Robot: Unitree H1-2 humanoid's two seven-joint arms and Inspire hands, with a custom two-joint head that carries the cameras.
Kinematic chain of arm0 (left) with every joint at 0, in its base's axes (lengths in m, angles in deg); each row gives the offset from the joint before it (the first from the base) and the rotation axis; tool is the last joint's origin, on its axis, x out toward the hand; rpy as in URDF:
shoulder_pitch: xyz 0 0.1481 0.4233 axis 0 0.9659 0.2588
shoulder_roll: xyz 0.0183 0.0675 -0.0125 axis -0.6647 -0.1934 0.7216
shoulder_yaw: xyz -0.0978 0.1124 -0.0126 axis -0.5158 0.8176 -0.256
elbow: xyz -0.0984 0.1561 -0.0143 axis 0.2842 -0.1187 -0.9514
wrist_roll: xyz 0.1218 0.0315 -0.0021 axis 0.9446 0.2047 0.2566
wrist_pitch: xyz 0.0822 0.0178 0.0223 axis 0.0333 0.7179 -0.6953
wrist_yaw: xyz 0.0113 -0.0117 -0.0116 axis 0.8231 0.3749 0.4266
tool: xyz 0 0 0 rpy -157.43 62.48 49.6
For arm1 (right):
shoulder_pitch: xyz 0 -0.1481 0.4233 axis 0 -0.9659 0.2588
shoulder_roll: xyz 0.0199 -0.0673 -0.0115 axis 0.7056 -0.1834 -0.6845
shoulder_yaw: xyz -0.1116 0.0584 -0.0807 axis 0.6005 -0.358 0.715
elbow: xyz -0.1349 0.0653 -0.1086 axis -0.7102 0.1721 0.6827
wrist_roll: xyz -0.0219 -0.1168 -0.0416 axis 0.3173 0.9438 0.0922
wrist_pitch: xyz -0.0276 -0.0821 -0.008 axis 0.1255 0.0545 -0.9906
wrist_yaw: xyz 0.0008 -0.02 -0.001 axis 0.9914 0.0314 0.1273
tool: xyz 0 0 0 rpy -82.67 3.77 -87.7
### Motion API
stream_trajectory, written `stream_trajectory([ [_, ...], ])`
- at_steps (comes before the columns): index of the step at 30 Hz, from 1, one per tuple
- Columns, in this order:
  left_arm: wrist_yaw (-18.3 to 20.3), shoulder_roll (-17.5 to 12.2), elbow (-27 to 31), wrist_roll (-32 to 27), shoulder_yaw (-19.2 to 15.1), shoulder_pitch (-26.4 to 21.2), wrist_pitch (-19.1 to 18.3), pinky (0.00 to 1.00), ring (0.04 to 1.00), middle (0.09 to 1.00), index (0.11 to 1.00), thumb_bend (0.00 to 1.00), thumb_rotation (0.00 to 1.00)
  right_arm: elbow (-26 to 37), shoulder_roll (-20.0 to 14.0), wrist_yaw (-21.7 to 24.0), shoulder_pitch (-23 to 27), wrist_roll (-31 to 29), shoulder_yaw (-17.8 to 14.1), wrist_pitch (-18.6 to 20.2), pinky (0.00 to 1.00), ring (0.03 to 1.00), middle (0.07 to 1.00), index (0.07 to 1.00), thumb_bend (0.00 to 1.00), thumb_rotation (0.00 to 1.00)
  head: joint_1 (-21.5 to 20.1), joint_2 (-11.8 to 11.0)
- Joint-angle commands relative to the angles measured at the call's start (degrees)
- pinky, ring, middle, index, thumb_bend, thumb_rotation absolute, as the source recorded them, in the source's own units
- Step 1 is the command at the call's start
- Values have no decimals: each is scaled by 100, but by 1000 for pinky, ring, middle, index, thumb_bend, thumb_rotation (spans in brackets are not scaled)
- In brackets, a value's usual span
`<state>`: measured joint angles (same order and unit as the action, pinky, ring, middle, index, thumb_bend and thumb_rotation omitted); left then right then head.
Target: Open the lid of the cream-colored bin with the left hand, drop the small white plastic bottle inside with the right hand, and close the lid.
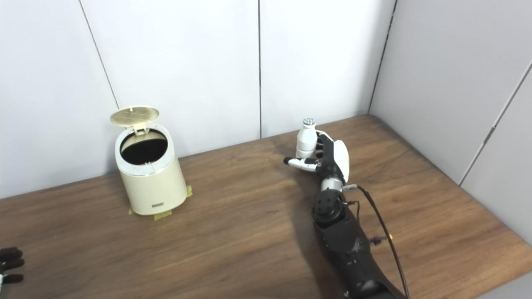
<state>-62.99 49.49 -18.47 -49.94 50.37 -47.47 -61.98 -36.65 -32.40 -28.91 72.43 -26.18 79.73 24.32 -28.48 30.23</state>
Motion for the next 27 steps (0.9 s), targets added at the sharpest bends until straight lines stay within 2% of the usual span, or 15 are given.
stream_trajectory([
  [1,-9,-106,69,31,-28,-82,236,572,675,688,675,430,662,114,-108,-169,328,-67,-115,-339,574,642,674,695,801,81,-5,13],
  [6,1,-104,38,25,-27,-81,257,571,671,684,675,421,656,86,-98,-254,347,-135,-197,-482,523,599,632,652,789,60,-5,19],
  [11,-8,-80,71,25,-27,-70,202,568,670,681,672,451,666,103,-96,-330,398,-177,-244,-467,521,597,634,649,787,68,-14,19],
  [17,2,-90,79,48,-16,-63,191,579,679,688,680,418,663,117,-103,-379,446,-181,-278,-491,499,572,613,645,773,35,-11,20],
  [18,0,-87,69,41,-17,-67,207,579,679,688,680,416,660,107,-107,-410,451,-165,-278,-518,490,564,605,635,762,18,-13,14],
  [19,-4,-82,64,38,-17,-71,215,577,678,687,678,418,655,92,-115,-447,452,-137,-268,-554,473,550,593,565,642,69,-13,14],
  [20,-11,-84,38,50,-16,-77,261,575,677,686,678,420,653,76,-119,-504,453,-102,-257,-600,454,534,581,529,580,95,-13,14],
  [21,-16,-88,16,63,-14,-82,294,576,676,686,677,421,655,58,-123,-553,454,-77,-249,-650,426,507,523,509,549,39,-13,14],
  [24,-1,-98,-4,50,-10,-87,316,578,679,689,680,410,657,-10,-154,-717,452,70,-174,-759,347,420,461,503,528,4,-13,14],
  [27,2,-94,-17,41,-8,-89,330,580,681,691,682,401,650,26,-169,-735,428,130,-129,-687,360,429,473,492,526,0,-22,15],
])
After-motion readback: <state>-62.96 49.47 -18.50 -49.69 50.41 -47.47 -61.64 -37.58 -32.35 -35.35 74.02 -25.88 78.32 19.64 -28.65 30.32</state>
